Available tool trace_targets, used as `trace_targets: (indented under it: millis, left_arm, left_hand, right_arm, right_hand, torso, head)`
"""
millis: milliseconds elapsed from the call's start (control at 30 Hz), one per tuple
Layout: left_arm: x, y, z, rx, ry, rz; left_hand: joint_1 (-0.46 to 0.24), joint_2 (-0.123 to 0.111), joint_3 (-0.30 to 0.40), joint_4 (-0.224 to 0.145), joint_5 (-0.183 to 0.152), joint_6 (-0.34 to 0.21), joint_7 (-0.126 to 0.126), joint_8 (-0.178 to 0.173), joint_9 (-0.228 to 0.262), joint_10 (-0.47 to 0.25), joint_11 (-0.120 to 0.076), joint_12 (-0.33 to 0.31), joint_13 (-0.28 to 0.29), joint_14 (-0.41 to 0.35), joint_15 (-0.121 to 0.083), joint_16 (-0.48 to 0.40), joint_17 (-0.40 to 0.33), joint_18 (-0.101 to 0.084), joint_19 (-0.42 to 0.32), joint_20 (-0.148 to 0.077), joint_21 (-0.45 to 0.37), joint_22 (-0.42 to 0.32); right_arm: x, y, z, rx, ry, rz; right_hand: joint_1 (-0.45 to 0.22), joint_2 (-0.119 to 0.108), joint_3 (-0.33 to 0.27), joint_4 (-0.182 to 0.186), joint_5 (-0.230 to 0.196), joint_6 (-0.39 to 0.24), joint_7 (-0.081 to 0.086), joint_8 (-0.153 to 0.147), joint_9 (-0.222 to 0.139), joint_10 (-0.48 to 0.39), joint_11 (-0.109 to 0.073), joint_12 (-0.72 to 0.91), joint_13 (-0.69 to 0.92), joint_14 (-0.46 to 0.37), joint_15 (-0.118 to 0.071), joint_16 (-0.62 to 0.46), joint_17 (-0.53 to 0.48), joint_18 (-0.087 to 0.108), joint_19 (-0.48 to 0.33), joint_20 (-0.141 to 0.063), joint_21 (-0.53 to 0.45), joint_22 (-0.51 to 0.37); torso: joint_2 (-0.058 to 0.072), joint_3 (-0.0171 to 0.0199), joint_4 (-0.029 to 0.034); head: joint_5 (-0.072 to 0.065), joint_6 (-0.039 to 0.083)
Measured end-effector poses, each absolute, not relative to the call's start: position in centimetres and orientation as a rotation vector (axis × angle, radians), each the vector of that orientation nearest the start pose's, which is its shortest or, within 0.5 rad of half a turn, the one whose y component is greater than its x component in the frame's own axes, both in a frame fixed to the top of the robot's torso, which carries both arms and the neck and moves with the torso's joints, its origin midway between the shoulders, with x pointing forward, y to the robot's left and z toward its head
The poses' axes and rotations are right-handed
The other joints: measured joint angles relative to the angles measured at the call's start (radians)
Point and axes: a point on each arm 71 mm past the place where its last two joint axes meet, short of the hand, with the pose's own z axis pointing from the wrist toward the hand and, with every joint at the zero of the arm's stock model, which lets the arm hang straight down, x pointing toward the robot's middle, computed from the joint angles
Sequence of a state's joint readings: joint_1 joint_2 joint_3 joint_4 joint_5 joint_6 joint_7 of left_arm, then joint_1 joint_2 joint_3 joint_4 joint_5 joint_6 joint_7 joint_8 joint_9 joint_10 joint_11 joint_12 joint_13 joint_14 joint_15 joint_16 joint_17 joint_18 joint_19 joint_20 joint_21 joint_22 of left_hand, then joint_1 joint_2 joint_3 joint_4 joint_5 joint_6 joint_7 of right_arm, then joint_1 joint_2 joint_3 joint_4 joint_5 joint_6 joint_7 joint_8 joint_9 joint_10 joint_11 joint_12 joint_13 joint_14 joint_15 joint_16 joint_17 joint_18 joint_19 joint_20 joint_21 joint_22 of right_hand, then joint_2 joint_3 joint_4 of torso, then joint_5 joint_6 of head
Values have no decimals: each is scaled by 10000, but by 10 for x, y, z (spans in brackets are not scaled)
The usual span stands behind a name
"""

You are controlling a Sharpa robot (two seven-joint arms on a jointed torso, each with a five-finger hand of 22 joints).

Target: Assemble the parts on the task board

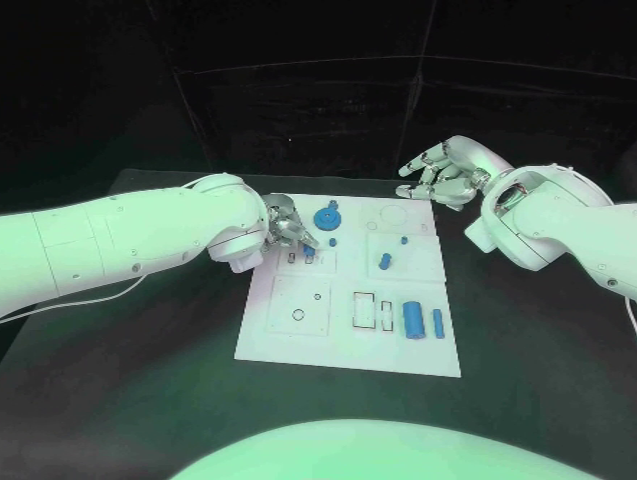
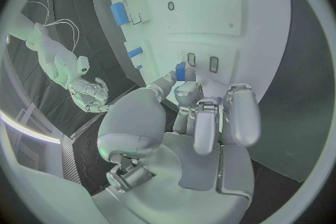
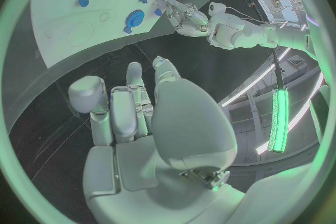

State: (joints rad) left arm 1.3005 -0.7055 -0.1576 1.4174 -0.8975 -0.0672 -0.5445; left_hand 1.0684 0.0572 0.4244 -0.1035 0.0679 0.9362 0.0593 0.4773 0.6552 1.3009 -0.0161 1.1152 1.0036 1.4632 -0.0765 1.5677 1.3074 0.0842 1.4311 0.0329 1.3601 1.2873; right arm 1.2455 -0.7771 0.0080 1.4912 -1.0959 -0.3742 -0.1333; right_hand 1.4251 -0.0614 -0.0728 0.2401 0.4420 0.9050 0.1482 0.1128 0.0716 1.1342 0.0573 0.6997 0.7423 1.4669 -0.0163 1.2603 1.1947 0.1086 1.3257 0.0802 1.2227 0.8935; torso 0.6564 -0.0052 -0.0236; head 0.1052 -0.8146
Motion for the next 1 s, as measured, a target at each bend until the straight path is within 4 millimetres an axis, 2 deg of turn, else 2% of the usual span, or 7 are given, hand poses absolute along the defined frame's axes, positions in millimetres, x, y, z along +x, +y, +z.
trace_targets:
  millis: [167, 467, 1000]
  left_arm:
    - [500, 185, -224, -3974, 22266, -4419]
    - [498, 185, -228, -3773, 22245, -4284]
    - [497, 185, -229, -3221, 22419, -3884]
  left_hand:
    - [11, -63, 54, 1, -24, 0, 1, 43, 0, 0, 1, 78, 30, 0, 0, 0, 0, 0, 0, 0, 0, 16]
    - [-62, -142, 218, -55, -35, 1, 3, 43, 28, 0, 2, 78, 29, 0, 0, 0, 0, 1, 0, 0, 0, 16]
    - [-15, -165, 220, -58, -67, -14, 19, 39, 45, -1, 5, 78, 28, 0, 0, 0, 0, 1, 0, 0, -1, 14]
  right_arm:
    - [508, -184, -149, 2267, 16475, 8252]
    - [508, -184, -149, 2260, 16489, 8257]
    - [509, -183, -149, 2253, 16490, 8269]
  right_hand:
    - [78, -2, 0, 0, 0, 0, 0, 0, 0, 0, 0, 0, 0, 0, 0, 0, 0, -1, 0, 0, 0, 0]
    - [78, -2, 0, 0, 0, 0, 0, -1, 0, 0, 0, 0, -9, 0, 0, 0, 19, -1, 0, 0, 0, 10]
    - [78, -2, 0, 0, 0, 0, 0, -3, 0, 0, 0, 0, -8, 0, 0, 0, 21, -1, 0, 0, 0, 9]
  torso:
    - [9, -1, -21]
    - [9, -1, -21]
    - [6, -2, -15]
  head:
    - [-8, -14]
    - [-47, -36]
    - [-3, -51]
